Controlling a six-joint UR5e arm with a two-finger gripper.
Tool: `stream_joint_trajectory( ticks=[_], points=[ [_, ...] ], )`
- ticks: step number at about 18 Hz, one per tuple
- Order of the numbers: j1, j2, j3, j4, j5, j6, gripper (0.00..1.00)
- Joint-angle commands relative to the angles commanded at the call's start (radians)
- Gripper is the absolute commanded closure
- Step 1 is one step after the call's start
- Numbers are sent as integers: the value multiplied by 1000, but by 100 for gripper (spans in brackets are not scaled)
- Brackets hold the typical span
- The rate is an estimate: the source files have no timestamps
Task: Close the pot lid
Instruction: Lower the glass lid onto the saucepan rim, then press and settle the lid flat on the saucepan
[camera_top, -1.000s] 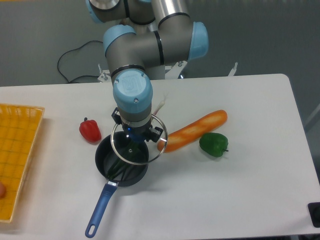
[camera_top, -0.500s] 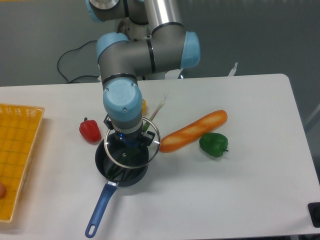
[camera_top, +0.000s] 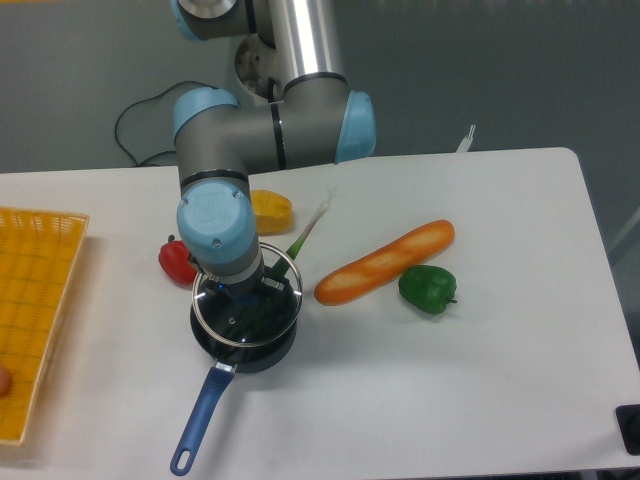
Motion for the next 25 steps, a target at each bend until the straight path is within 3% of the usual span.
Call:
stream_joint_trajectory(
  ticks=[25],
  points=[
    [-18,-43,0,20,28,0,49]
  ],
)
